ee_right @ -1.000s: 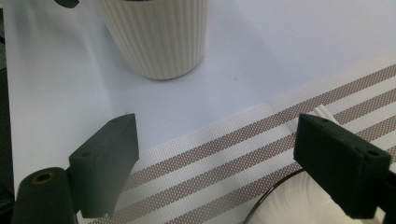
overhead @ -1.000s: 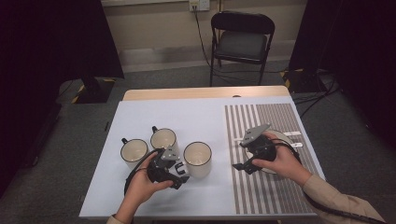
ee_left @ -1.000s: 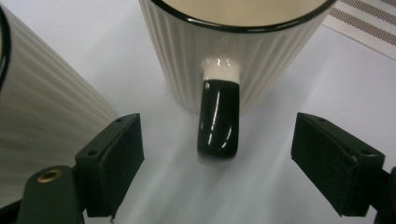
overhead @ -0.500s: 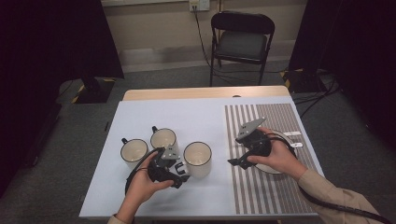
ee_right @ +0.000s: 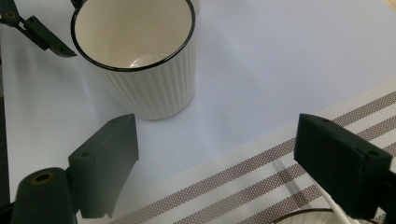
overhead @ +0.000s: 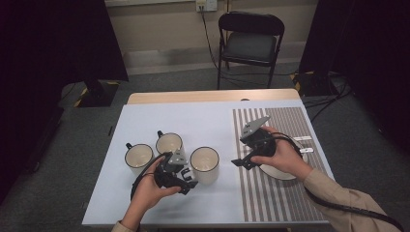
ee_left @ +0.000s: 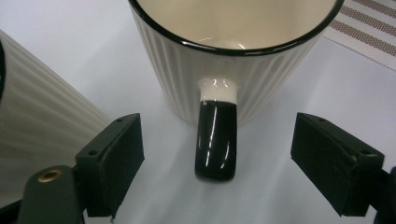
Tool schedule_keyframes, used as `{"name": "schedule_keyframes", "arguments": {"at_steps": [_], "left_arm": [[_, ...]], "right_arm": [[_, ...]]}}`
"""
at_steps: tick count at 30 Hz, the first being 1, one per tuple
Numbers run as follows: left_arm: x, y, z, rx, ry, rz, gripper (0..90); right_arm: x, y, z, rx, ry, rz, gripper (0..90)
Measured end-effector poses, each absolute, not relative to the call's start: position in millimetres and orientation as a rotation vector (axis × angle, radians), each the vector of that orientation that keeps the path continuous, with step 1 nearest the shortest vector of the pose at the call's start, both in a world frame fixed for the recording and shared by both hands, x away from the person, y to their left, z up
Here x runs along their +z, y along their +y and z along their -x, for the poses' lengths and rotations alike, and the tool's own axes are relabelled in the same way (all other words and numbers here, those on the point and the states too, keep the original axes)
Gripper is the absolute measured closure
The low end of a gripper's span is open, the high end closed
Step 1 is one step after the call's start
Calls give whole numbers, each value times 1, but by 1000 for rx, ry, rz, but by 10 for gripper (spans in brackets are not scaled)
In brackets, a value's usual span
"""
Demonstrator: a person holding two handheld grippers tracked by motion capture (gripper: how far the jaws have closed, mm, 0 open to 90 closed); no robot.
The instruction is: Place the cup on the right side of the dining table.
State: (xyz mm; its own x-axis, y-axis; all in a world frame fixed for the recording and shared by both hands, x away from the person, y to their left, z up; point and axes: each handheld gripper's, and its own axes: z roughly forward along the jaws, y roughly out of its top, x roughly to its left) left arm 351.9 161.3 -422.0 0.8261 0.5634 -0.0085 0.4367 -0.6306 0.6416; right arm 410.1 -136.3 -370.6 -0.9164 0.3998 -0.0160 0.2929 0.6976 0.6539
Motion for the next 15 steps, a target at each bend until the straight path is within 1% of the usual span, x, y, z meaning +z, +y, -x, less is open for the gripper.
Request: {"name": "schedule_keyframes", "arguments": {"at_steps": [6, 8, 14, 15], "left_arm": [[-420, 163, -352, 265, 726, -2343, 173], [-421, 163, -351, 277, 721, -2334, 218], [-422, 165, -352, 276, 723, -2338, 256], [-423, 165, -351, 269, 716, -2338, 282]], "right_arm": [[-369, -130, -412, 1020, 2753, -576, 134], [-368, -128, -413, 1017, 2754, -575, 136], [-366, -124, -416, 1025, 2755, -588, 136], [-366, -122, -417, 1016, 2752, -590, 137]]}}
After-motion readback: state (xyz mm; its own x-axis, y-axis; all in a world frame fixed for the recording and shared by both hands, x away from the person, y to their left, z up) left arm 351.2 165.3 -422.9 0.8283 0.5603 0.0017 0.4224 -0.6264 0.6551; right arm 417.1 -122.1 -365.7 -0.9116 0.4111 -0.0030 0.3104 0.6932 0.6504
